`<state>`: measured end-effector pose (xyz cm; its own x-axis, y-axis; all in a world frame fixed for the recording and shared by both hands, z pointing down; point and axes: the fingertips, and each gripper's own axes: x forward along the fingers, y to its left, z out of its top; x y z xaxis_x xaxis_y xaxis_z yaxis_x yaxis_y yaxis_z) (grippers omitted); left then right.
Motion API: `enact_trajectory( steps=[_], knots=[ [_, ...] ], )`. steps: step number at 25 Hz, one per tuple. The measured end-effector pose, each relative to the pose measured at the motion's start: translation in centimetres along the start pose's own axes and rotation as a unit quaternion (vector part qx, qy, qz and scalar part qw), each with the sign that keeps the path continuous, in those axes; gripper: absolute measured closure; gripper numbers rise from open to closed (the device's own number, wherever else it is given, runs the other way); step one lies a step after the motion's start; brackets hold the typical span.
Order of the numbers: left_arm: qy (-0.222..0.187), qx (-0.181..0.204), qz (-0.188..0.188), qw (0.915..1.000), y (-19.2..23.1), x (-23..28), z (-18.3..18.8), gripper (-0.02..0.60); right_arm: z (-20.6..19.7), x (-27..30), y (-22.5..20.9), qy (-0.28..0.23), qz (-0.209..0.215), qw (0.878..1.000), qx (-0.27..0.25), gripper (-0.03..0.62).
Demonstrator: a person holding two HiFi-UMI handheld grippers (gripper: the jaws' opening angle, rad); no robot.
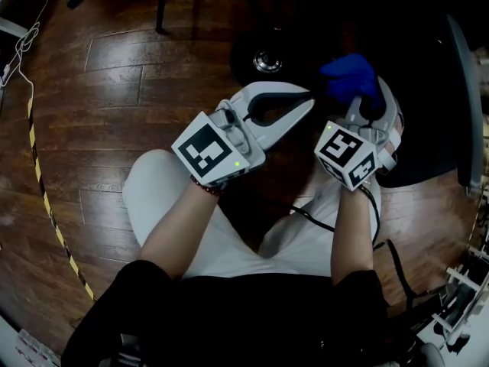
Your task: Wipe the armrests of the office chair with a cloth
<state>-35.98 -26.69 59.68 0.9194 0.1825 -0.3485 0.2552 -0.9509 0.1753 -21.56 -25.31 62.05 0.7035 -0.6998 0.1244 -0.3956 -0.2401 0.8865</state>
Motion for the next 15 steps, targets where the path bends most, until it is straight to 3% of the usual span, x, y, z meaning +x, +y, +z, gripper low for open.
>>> enact_trajectory(
  steps=[3,8,12,15],
  knots=[
    [0.010,-0.012,0.013,0.9998,0.8,-0.6,-0.5,0.575,2.2,-2.8,-5.5,-0.047,-0.071,0.995,0.051,0.554],
    [0.005,-0.032,0.020,0.9993,1.5,-0.8,-0.4,0.575,3.8,-6.9,-13.2,-0.087,-0.175,0.972,0.128,0.556],
    [0.008,-0.030,0.009,0.9995,0.9,-0.3,-0.6,0.575,5.1,-6.4,-12.9,-0.105,-0.209,0.972,0.026,0.556],
    [0.008,-0.030,0.007,0.9995,0.8,-0.3,-0.7,0.575,5.4,-4.7,-11.0,-0.088,-0.201,0.976,-0.006,0.556]
  ],
)
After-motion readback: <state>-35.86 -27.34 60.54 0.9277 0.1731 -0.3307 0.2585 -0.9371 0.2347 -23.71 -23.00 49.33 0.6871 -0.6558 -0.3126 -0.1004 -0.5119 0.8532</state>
